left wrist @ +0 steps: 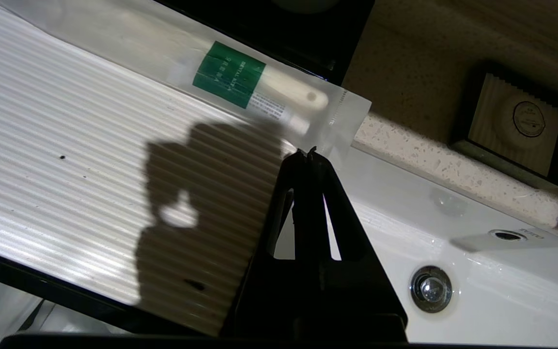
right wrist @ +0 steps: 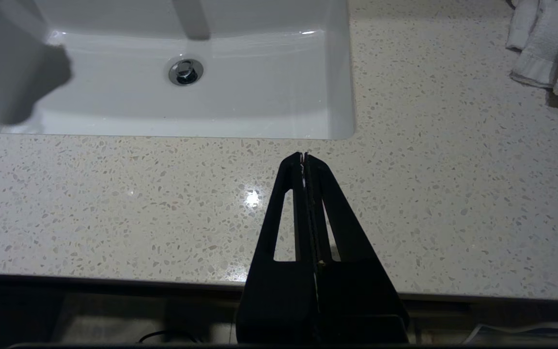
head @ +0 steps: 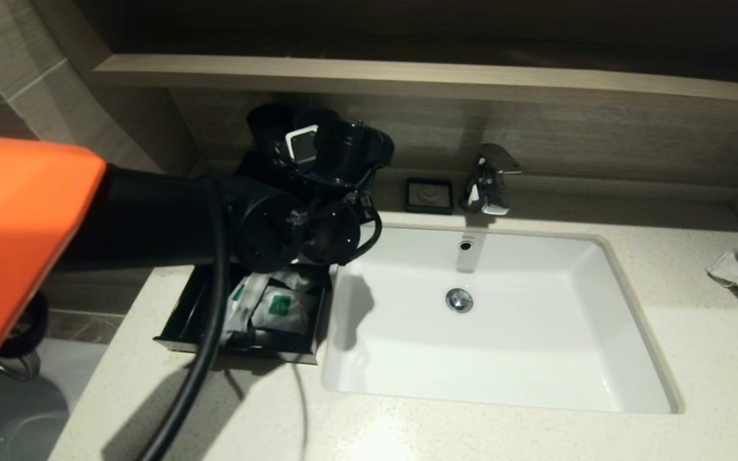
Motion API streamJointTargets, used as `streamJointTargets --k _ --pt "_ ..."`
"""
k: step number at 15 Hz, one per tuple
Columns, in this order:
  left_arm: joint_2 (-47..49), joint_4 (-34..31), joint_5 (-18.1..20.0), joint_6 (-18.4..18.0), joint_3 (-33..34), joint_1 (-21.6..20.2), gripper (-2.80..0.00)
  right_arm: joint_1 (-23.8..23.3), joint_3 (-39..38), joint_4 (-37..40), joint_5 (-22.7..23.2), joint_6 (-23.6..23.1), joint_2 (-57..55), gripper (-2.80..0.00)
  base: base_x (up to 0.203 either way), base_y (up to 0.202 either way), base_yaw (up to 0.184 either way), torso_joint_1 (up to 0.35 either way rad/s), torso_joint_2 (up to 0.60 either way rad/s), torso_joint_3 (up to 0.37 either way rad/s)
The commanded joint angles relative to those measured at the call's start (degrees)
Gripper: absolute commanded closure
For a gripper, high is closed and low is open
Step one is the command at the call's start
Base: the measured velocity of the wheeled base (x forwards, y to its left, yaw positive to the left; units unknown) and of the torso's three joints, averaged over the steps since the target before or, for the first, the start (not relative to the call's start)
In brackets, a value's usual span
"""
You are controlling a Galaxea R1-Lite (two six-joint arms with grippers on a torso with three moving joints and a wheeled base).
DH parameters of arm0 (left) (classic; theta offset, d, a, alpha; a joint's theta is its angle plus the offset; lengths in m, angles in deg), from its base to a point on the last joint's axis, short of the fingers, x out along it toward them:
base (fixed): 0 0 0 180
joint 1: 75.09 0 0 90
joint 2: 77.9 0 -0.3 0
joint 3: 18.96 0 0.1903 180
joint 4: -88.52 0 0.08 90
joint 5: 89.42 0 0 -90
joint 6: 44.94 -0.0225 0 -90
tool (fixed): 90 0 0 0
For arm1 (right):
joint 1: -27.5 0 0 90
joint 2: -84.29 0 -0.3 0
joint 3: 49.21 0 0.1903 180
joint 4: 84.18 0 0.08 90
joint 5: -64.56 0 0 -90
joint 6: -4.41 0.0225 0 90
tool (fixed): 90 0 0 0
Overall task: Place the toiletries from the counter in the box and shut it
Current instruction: Pick up the bathroom toiletry
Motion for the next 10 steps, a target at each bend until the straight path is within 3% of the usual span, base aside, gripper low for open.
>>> streamJointTargets --k 1,10 --pt "1.1 0.5 -0.7 0.2 -0.1 0.0 0.00 0.0 0.0 0.0 0.0 0.0 -0.1 0.00 0.000 0.000 0.000 0.000 0.00 0.000" --pt "3.4 0.7 -4.3 0.2 -3.3 -0.1 0.00 0.0 0.0 0.0 0.0 0.0 -0.1 0.00 0.000 0.000 0.000 0.000 0.00 0.000"
